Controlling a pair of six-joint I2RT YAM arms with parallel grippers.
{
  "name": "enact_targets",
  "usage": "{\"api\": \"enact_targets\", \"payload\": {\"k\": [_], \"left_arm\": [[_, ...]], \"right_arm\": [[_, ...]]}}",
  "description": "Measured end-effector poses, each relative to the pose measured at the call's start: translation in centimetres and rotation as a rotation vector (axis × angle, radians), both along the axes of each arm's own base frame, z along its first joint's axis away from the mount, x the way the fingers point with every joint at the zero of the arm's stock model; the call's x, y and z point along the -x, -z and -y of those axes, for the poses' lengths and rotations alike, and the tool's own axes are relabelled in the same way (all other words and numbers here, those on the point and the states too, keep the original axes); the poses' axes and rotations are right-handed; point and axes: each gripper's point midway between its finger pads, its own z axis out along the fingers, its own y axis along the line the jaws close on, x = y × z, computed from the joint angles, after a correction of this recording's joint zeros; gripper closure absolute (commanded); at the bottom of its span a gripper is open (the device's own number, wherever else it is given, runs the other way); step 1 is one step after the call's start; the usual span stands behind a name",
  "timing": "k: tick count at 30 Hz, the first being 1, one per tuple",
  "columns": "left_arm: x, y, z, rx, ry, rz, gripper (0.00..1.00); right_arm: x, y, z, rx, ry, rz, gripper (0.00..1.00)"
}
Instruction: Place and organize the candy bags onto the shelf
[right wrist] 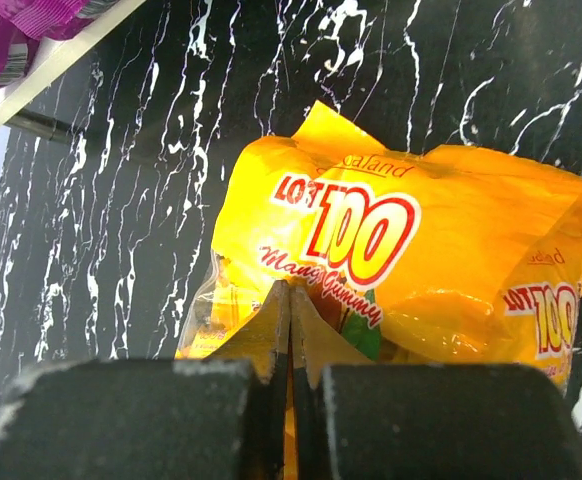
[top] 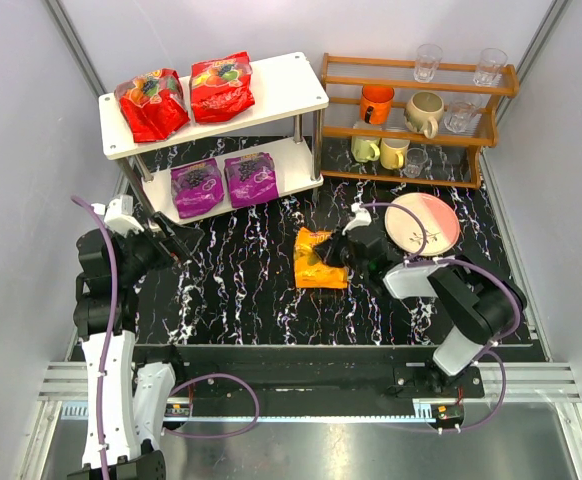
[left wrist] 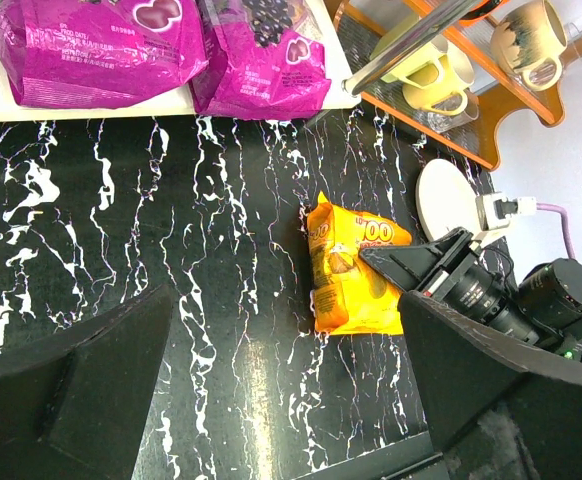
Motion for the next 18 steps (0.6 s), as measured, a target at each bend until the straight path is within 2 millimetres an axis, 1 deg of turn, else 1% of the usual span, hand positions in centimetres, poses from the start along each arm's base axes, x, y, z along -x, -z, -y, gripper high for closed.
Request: {"api": "enact_targets", "payload": {"k": [2,3,4,6,7,8,11,14,15,16,18], "left_arm": [[0.0,0.1,0.0,0.000,0.000,-0.001,0.01],[0.0,0.1,0.0,0.001,0.000,-0.003,0.01],[0.0,0.1,0.0,0.001,0.000,-0.003,0.01],[0.0,0.2,0.0,0.002,0.000,-0.006,0.01],[-0.1,0.2,0.0,0.002,0.001,-0.007,0.01],[-0.1,0.3,0.0,0.002,0.000,-0.009,0.01],[-0.1,0.3,0.0,0.002,0.000,-0.009,0.01],[-0.1,0.3,0.0,0.002,0.001,-0.009,0.01],[-0.1,0.3,0.0,0.002,0.000,-0.009,0.01],[-0.1,0.3,0.0,0.002,0.001,-0.009,0.01],[-0.1,0.3,0.0,0.002,0.001,-0.009,0.01]], "right_arm": [[0.4,0.1,-0.3,-0.010,0.010,-0.021,1.00],[0.6,-0.1,-0.3,-0.012,0.014,-0.029,0.98],[0.8,-0.2,-0.3,-0.009,0.015,-0.035,0.80],[1.5,-0.7,0.2,0.013,0.019,-0.048,0.60],[2.0,-1.3,0.5,0.030,0.014,-0.048,0.52],[2.3,-1.9,0.7,0.034,0.016,-0.045,0.39],[3.0,-5.2,1.9,0.043,0.031,0.009,0.29],[3.4,-9.3,3.5,0.014,0.085,0.086,0.28],[3.5,-10.4,4.0,0.000,0.111,0.101,0.28],[3.6,-11.1,4.7,-0.012,0.147,0.102,0.27],[3.9,-11.2,6.1,-0.013,0.218,0.074,0.25]]}}
